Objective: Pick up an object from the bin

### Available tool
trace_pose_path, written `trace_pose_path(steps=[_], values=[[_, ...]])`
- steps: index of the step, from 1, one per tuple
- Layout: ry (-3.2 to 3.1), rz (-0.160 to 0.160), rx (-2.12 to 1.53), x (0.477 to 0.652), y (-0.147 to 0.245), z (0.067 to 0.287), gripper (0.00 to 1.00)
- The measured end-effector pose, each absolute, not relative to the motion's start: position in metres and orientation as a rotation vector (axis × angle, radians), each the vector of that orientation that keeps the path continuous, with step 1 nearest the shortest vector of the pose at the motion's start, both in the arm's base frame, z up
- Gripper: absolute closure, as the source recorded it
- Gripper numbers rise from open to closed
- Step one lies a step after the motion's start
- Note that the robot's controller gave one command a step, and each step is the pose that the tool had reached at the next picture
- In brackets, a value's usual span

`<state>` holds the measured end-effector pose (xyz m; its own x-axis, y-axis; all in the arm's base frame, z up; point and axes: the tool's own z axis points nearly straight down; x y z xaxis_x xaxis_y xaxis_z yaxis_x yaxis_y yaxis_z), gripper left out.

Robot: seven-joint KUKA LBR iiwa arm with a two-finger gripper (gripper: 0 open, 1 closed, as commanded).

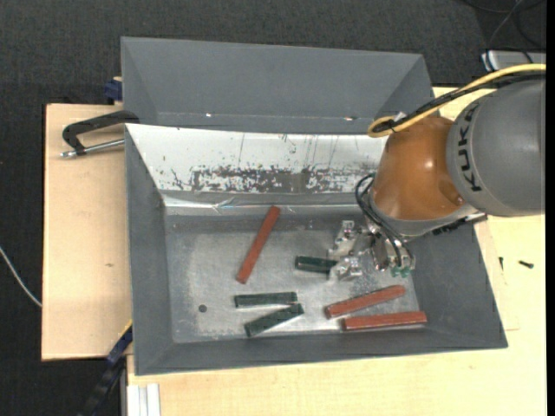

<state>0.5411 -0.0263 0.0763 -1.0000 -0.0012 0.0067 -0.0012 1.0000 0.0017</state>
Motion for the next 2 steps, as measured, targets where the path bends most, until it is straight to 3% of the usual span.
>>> trace_pose_path(steps=[1,2], values=[[-3.135,-0.003,0.002,0.541,-0.026,0.076,1.0],[-3.147,-0.001,0.098,0.542,-0.008,0.216,1.0]])
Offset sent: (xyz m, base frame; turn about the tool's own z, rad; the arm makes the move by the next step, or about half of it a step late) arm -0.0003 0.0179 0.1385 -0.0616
